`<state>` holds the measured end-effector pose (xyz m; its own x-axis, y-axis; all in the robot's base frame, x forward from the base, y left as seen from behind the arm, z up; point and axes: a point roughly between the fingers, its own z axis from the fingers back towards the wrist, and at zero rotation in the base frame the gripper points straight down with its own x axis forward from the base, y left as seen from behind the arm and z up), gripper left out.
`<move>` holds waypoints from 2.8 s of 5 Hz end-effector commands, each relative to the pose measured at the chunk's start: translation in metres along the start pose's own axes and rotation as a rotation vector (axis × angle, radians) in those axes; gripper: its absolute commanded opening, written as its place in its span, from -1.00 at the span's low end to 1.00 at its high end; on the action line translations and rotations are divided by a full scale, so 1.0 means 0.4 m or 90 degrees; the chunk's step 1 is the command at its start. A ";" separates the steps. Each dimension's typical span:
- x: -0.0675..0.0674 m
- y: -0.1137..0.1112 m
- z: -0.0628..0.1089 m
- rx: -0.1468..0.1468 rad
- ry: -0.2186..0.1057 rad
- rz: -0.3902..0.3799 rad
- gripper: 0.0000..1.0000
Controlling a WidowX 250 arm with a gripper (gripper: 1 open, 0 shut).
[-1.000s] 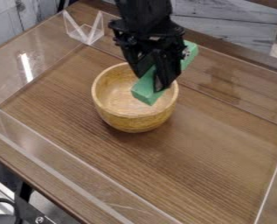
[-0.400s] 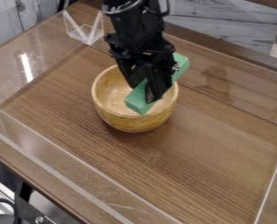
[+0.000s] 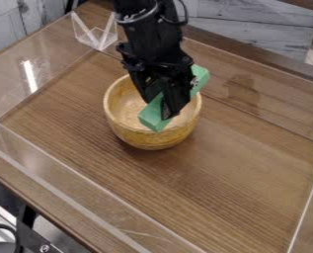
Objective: Put the green block in the brown bowl
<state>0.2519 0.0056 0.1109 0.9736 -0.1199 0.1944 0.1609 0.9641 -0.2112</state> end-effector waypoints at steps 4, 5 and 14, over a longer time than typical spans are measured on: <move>0.024 0.023 -0.001 0.020 -0.017 0.003 -1.00; 0.028 0.027 -0.002 0.022 -0.018 0.006 -1.00; 0.061 0.061 -0.019 0.030 -0.020 0.022 -1.00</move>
<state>0.2699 0.0191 0.0881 0.9834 -0.0853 0.1604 0.1159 0.9745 -0.1923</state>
